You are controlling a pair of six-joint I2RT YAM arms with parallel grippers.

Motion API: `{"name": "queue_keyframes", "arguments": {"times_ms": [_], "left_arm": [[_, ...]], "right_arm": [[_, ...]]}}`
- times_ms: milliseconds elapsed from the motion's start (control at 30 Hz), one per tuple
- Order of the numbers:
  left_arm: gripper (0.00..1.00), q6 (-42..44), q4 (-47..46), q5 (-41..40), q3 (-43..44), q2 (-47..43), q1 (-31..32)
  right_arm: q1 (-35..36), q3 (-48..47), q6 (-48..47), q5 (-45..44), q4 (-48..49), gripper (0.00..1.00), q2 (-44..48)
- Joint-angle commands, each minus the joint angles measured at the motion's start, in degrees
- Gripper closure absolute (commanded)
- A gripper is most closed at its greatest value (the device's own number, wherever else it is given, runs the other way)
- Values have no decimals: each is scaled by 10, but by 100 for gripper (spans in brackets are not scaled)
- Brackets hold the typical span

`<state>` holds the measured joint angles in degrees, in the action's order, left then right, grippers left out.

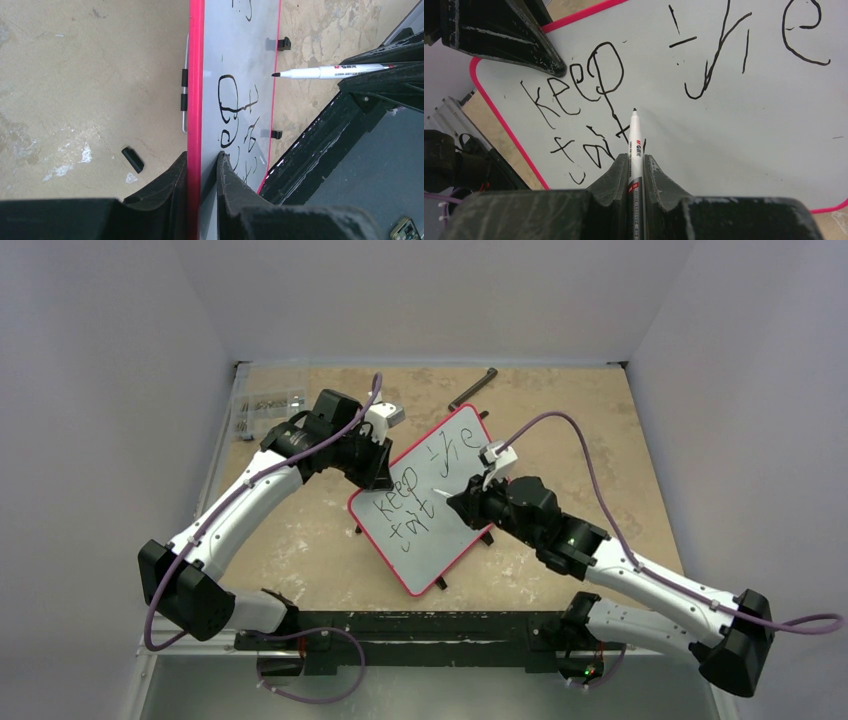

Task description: Write a sentence on the whiteboard

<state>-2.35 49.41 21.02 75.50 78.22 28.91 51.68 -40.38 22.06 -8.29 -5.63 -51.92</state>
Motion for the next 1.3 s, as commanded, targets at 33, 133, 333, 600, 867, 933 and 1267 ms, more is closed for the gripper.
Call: {"name": "queue_keyframes", "arguments": {"times_ms": [33,133,333,600,867,933,1267], "left_arm": [[100,64,44,-167,-12,-2,-9],[100,64,44,-167,-12,-2,-9],[100,64,44,-167,-12,-2,-9],[100,64,44,-165,-12,-2,-9],[100,64,44,-165,-12,-2,-9],[100,64,44,-165,-11,-1,-9],[100,63,44,-164,-11,0,-9]], "right_arm": [[-1,-42,-5,-29,33,100,-36],[-2,-50,-10,-37,35,100,-54],[-2,-34,-8,-40,35,100,-67],[-3,15,-3,-25,17,100,-51],[-2,53,28,-6,-15,100,-24],[-2,58,34,-1,-21,100,-22],[-2,43,34,0,-19,100,-27]]}}
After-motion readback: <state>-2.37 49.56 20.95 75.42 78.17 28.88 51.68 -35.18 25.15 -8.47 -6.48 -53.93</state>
